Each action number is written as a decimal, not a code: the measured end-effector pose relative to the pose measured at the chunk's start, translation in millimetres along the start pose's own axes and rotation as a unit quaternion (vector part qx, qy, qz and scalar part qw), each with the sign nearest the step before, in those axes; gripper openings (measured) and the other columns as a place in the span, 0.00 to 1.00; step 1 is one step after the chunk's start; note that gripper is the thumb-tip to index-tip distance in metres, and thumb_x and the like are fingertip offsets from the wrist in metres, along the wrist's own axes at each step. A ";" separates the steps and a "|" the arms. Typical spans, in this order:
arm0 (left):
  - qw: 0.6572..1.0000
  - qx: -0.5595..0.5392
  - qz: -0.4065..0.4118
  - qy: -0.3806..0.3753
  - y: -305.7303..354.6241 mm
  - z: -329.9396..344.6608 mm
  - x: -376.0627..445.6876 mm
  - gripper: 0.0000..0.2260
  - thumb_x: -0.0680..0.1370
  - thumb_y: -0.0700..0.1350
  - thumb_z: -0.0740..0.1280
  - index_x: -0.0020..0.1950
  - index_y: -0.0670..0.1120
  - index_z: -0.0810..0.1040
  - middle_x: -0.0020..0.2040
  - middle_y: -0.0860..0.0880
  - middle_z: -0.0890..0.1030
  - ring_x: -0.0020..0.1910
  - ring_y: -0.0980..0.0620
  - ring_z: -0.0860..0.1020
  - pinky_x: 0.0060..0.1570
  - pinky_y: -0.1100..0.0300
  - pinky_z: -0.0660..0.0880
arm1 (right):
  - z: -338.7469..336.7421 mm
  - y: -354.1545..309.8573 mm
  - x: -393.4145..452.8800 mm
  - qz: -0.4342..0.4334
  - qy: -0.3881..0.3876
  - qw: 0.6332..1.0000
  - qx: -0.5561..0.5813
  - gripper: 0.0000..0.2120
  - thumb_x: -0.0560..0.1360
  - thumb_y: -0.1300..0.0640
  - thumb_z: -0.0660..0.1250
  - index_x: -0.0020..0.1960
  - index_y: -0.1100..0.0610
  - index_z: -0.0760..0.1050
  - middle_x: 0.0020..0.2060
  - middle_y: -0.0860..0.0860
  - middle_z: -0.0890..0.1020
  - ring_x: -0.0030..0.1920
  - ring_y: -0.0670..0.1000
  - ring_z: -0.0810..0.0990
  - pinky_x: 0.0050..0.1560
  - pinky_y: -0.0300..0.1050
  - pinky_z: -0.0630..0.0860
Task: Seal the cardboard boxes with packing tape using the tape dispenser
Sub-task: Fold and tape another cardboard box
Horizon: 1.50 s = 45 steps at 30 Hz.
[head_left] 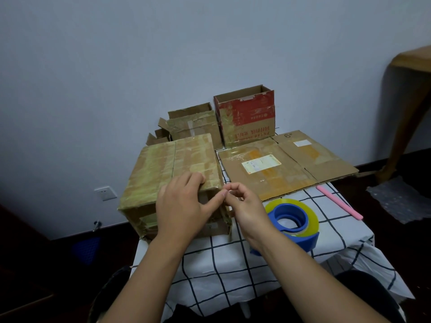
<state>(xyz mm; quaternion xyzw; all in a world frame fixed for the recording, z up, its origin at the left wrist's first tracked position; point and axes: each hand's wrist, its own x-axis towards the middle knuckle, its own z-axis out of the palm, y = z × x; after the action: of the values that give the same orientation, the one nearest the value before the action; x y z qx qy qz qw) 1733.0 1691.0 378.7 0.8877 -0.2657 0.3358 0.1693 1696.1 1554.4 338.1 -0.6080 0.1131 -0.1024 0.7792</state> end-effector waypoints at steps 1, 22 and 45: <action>1.000 0.002 -0.003 0.002 0.9 0.5 -0.2 0.22 0.72 0.69 0.63 0.45 0.50 0.75 0.40 0.55 0.76 0.39 0.52 0.73 0.39 0.56 0.68 | -0.3 3.1 -1.2 -0.011 0.011 0.999 -0.041 0.06 0.81 0.59 0.66 0.48 0.50 0.80 0.47 0.50 0.80 0.42 0.42 0.80 0.37 0.33 0.75; 0.996 -0.035 -0.004 -0.084 -7.5 -12.1 -1.0 0.14 0.79 0.55 0.66 0.60 0.50 0.80 0.58 0.54 0.81 0.55 0.51 0.78 0.49 0.52 0.75 | 10.3 14.4 -15.1 -0.106 0.091 0.990 -0.037 0.18 0.83 0.44 0.57 0.53 0.50 0.84 0.45 0.48 0.87 0.50 0.48 0.85 0.52 0.50 0.82; 0.996 -0.036 0.010 -0.077 -1.0 -15.9 -3.0 0.12 0.78 0.50 0.68 0.59 0.48 0.79 0.58 0.52 0.81 0.53 0.48 0.79 0.50 0.53 0.74 | 7.1 10.8 -21.6 -0.382 0.157 0.783 -0.465 0.05 0.77 0.63 0.70 0.43 0.60 0.76 0.30 0.51 0.77 0.27 0.49 0.66 0.29 0.42 0.60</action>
<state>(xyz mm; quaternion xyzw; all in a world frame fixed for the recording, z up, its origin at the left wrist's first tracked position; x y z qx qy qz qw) 1723.7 1700.5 388.0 0.9013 -0.2989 0.2587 0.1771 1677.9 1570.0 330.4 -0.8654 0.0258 -0.4208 0.2708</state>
